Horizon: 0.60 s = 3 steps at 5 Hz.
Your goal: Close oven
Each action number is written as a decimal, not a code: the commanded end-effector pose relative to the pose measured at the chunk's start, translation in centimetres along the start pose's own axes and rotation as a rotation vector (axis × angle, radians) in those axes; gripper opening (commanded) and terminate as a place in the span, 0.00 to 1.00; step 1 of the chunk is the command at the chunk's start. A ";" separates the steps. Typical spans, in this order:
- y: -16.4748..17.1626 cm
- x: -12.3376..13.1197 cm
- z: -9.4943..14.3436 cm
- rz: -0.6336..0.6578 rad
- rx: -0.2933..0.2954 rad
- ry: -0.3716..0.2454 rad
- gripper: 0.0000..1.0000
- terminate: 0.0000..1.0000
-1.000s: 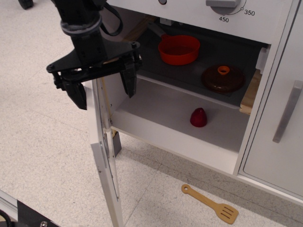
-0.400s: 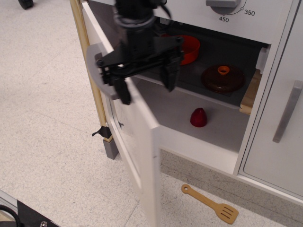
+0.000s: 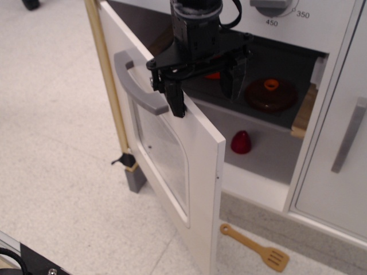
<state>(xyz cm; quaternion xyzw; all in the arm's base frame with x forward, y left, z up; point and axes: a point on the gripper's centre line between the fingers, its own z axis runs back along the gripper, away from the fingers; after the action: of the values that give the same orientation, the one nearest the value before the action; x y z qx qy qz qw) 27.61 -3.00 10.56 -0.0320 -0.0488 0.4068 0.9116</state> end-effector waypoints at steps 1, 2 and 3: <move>3.2 0.3 8.0 -0.275 -0.096 -0.007 1.00 0.00; 6.3 -0.1 7.5 -0.420 -0.063 -0.006 1.00 0.00; 9.3 0.2 4.9 -0.560 0.003 -0.063 1.00 0.00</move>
<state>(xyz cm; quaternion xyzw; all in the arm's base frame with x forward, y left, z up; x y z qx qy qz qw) 19.70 2.86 13.31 -0.0019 -0.0675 0.1338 0.9887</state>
